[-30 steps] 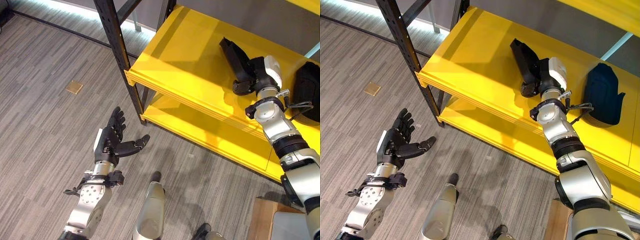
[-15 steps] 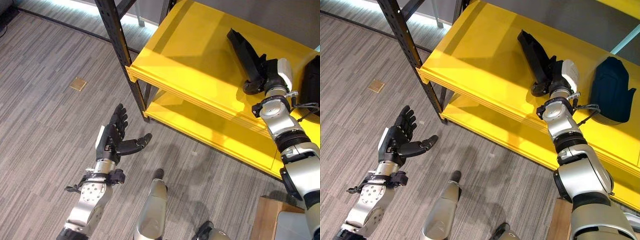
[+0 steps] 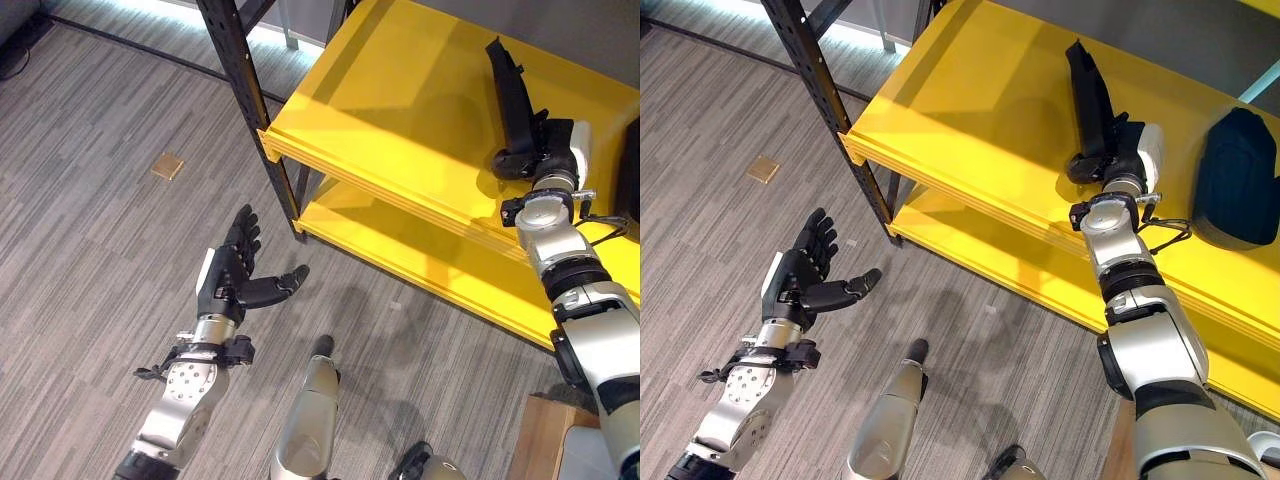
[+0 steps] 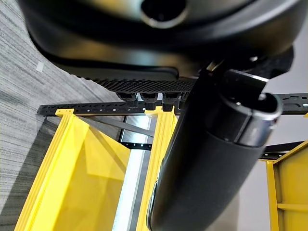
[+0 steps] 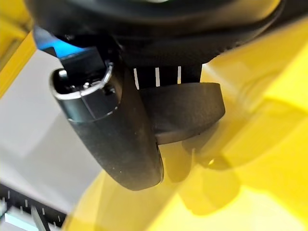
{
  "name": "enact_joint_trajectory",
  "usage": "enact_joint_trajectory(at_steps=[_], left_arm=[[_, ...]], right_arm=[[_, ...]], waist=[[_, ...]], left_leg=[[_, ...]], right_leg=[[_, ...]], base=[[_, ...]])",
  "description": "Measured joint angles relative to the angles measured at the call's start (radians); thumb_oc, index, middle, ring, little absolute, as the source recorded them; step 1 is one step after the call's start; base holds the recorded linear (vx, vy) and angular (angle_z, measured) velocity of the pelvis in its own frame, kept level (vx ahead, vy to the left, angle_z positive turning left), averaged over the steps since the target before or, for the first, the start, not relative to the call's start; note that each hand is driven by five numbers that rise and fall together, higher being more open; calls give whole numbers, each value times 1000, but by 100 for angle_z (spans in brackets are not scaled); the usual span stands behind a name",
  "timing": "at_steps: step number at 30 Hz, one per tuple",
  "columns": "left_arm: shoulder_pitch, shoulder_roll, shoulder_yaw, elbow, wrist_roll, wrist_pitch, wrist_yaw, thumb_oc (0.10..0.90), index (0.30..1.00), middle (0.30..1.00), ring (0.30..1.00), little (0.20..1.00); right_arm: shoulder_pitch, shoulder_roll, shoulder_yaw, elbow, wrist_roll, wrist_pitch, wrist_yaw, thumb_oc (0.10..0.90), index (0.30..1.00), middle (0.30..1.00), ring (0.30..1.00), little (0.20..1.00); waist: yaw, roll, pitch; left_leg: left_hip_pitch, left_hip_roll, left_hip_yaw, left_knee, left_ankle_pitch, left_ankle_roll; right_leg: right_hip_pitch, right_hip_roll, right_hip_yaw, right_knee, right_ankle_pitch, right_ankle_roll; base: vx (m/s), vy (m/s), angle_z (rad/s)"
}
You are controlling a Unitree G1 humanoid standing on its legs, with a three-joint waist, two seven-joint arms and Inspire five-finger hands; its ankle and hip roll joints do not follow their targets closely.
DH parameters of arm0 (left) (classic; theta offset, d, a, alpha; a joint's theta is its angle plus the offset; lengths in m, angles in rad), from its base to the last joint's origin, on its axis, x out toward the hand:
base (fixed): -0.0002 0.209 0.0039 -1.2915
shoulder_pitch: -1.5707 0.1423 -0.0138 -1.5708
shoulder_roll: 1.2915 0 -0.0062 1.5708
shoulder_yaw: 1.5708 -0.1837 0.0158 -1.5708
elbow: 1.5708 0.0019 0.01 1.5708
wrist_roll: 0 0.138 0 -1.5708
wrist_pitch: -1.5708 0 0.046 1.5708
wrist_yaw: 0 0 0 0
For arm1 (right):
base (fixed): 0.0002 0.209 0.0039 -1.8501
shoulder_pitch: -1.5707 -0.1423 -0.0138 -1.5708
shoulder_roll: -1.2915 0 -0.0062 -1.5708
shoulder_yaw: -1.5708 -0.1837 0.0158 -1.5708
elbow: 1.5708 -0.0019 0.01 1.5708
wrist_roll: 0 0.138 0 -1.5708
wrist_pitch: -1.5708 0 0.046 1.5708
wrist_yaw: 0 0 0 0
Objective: Move parts from the plastic box to the shelf.
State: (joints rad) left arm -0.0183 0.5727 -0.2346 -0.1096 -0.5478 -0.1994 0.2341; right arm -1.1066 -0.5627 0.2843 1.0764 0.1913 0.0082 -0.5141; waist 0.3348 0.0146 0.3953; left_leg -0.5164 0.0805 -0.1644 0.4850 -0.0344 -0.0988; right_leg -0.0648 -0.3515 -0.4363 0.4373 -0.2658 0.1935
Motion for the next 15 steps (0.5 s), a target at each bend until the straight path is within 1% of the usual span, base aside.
enact_joint_trajectory(at_steps=[1,7,15], left_arm=[[-5,0,-3,0,0,0,1,900,1000,1000,1000,1000],[-21,0,-9,0,-1,0,18,900,1000,1000,1000,1000],[-37,1,-12,0,-1,0,25,900,1000,1000,1000,1000]], right_arm=[[-3,12,-24,0,21,-5,-16,400,300,300,300,300],[-8,44,-71,0,89,-24,-64,400,300,300,300,300],[-8,53,-83,0,90,-25,-86,400,300,300,300,300]], waist=[[0,1,0],[1,1,0],[7,2,0]], left_leg=[[-4,-1,-2,1,0,0],[-6,-3,-5,1,0,0],[-6,-6,-8,1,0,0]], right_leg=[[-2,0,-3,0,0,0],[1,0,-10,-2,-1,-1],[3,-2,-11,-2,-2,-1]], base=[[-7,5,5],[-1,1,2],[0,0,0]])
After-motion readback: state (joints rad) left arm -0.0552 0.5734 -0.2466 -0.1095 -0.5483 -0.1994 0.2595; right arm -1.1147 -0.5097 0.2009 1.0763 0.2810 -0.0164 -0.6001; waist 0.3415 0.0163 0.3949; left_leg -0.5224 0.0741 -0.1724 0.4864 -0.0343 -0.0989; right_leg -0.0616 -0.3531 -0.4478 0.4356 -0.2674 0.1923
